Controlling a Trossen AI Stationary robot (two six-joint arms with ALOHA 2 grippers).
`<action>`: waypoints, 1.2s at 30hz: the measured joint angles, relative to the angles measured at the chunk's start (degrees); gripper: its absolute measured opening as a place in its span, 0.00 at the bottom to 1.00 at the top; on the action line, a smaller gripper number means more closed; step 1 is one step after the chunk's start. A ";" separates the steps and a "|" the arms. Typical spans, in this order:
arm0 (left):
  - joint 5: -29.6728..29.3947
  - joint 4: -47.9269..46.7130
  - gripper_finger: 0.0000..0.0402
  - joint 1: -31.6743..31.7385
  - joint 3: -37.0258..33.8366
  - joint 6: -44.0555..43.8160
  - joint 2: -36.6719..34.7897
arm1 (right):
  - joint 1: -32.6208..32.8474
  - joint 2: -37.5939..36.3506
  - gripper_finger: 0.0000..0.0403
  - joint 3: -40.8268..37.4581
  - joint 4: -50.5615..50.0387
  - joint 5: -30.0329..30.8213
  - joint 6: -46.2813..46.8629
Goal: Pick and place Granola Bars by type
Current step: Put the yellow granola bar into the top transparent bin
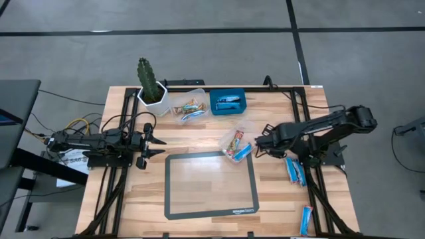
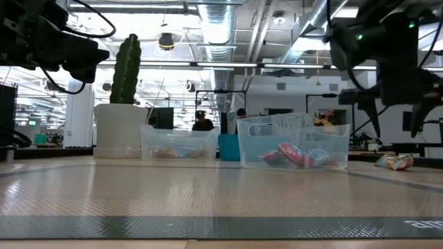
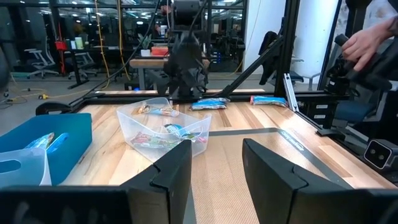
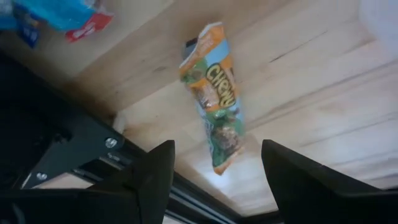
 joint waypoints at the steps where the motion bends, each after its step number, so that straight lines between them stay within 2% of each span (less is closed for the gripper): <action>1: 0.00 -0.02 0.34 0.02 0.01 -0.05 0.00 | -0.25 0.79 0.58 0.00 0.45 0.01 0.30; 8: 0.00 -0.01 0.34 0.02 -0.01 0.00 0.00 | -0.66 6.27 0.58 0.00 1.03 -0.30 1.73; 14: 0.00 -0.02 0.34 0.00 -0.01 -0.06 0.00 | -0.27 6.64 0.58 0.00 3.53 -0.56 1.94; 23: 0.00 0.00 0.34 0.01 -0.01 -0.02 0.00 | 1.83 9.38 0.58 -0.79 3.43 -2.30 7.71; 36: 0.00 -0.02 0.34 0.02 0.01 -0.32 0.00 | 2.50 11.22 0.55 -4.50 10.12 1.46 8.17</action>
